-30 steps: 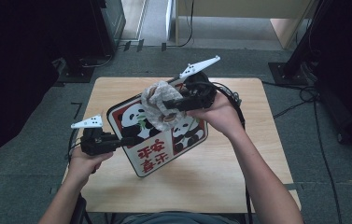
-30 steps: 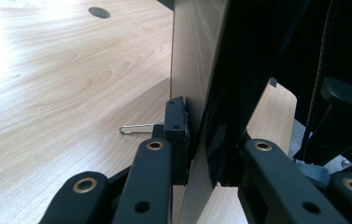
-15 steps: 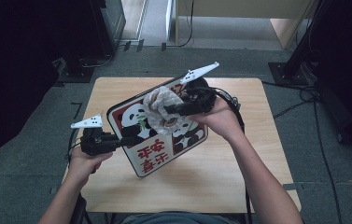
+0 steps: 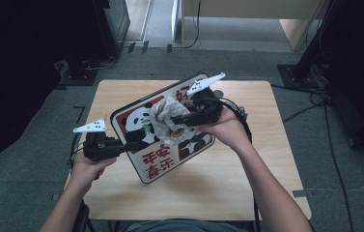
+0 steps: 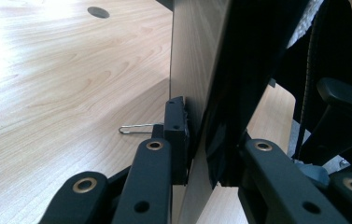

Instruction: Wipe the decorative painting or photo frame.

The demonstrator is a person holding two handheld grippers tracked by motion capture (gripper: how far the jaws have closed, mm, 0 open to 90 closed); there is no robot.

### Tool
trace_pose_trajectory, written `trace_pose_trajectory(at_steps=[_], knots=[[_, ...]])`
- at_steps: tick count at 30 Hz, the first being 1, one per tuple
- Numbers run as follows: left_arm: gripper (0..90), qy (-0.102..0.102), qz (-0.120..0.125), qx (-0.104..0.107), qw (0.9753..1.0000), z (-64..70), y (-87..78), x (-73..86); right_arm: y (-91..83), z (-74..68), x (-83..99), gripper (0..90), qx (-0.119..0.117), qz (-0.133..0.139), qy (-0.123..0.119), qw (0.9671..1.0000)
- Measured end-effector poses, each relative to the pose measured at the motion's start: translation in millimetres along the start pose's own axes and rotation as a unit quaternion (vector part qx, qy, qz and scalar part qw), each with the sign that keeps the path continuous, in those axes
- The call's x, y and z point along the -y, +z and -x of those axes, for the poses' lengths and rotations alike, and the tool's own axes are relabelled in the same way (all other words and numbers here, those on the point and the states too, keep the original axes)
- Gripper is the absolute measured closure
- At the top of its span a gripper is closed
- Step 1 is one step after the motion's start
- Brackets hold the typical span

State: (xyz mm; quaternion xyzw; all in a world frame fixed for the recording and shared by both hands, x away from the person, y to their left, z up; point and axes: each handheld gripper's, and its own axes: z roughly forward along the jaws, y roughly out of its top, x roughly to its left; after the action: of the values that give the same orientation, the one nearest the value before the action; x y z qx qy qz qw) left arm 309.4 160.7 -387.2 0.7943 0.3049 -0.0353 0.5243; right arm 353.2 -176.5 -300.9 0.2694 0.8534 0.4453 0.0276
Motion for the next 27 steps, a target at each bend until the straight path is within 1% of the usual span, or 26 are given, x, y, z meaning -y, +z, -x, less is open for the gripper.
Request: trace_pose_trajectory(at_steps=[5,16,23,27], knots=[[78.8,0.001,-0.001,0.0,1.0,-0.1,-0.1,0.0,3.4,0.0,6.0,61.5,-0.003,-0.003,0.004,1.0],[78.8,0.002,-0.001,0.0,1.0,0.0,-0.2,0.0,10.3,1.1,18.6,61.4,-0.009,-0.009,0.008,0.9999],[78.8,0.002,-0.001,0.0,1.0,0.0,-0.2,0.0,15.0,2.3,28.1,61.4,-0.012,-0.008,0.007,0.9999],[78.9,0.001,-0.001,0.0,1.0,0.1,-0.1,-0.1,17.4,2.2,33.7,61.4,-0.014,-0.011,0.01,0.9998]])
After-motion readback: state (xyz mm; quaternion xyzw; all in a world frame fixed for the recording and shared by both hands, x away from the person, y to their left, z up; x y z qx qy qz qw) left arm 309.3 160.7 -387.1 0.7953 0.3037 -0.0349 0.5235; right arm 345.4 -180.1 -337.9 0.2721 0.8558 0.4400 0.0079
